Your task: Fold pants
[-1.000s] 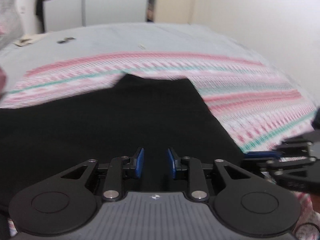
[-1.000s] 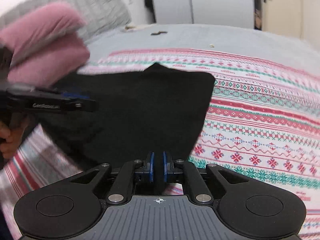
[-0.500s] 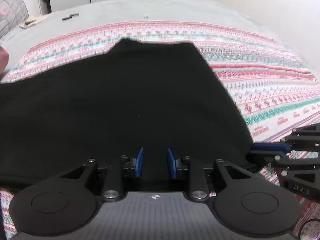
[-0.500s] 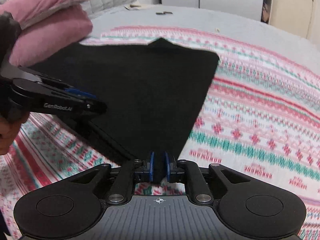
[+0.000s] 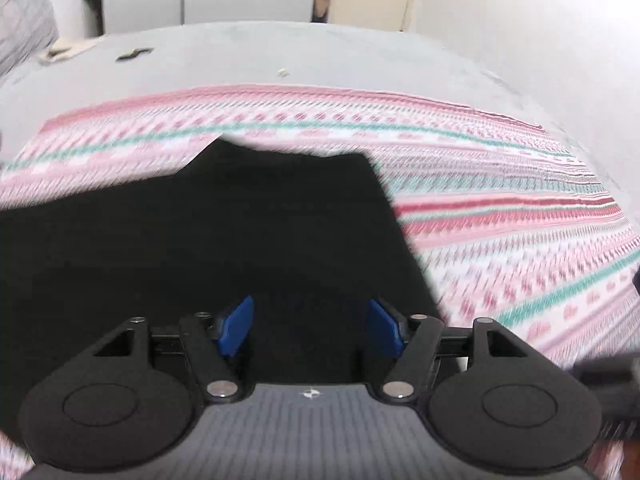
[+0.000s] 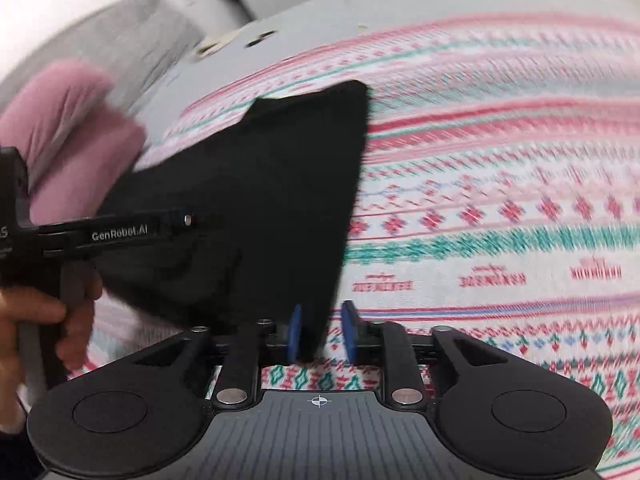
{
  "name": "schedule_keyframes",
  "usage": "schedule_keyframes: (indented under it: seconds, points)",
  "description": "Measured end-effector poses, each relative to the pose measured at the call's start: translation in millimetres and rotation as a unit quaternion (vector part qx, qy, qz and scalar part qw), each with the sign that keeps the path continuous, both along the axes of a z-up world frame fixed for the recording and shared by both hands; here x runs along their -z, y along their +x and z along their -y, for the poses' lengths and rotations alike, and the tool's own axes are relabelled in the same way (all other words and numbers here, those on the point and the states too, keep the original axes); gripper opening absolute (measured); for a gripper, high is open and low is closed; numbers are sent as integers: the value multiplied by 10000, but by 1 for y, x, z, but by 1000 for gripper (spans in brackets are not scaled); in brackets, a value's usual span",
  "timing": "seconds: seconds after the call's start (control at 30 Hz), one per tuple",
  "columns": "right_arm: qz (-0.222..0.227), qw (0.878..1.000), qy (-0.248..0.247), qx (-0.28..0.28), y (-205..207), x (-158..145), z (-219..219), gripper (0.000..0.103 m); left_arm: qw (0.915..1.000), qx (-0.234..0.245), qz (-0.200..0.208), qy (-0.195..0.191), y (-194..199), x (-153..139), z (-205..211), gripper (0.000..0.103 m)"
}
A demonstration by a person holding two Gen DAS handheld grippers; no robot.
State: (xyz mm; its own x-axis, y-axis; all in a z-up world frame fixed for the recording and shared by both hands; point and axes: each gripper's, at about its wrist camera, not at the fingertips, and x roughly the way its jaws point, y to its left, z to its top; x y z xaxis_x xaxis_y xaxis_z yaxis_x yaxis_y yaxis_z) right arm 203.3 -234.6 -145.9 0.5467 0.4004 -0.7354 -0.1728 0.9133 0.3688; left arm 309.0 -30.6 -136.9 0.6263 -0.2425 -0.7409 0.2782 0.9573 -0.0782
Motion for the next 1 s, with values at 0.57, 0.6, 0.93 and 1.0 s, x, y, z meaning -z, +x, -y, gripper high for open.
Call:
schedule_keyframes:
  seconds: [0.57, 0.6, 0.93, 1.0]
  points:
    - [-795, 9796, 1814, 350, 11, 43, 33, 43, 9793, 346, -235, 1979, 118, 41, 144, 52]
    - [-803, 9782, 1883, 359, 11, 45, 34, 43, 9803, 353, -254, 1926, 119, 40, 143, 41]
    - [-521, 9728, 2223, 404, 9, 60, 26, 42, 9958, 27, 83, 906, 115, 12, 107, 23]
    - [-502, 9714, 2280, 434, 8, 62, 29, 42, 9982, -61, 126, 581, 115, 1, 94, 22]
